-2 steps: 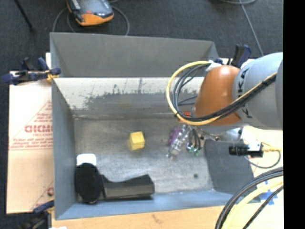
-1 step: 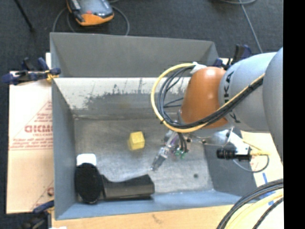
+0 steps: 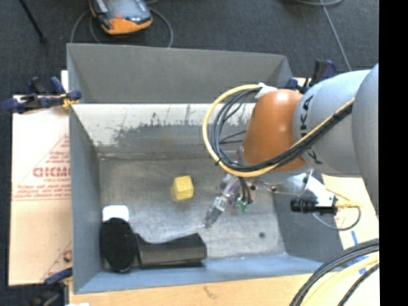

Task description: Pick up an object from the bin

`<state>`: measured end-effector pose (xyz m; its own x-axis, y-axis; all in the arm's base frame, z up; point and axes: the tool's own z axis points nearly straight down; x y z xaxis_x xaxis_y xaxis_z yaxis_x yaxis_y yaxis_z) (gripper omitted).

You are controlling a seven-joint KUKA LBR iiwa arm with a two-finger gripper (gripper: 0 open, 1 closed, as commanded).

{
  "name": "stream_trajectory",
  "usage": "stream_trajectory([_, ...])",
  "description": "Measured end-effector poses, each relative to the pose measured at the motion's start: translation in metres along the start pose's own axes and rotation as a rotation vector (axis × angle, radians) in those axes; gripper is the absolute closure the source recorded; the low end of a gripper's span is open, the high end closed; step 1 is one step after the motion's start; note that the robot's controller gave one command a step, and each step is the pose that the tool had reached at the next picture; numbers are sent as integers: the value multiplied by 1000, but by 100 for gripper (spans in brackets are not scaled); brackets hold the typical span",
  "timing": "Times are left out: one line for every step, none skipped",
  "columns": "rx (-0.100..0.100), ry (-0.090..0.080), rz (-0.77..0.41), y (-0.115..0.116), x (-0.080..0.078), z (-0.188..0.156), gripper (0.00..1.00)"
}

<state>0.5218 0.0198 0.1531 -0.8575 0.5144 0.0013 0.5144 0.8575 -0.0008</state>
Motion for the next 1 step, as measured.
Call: stream_trajectory([-6,-8,-55,-22,-26,30,0])
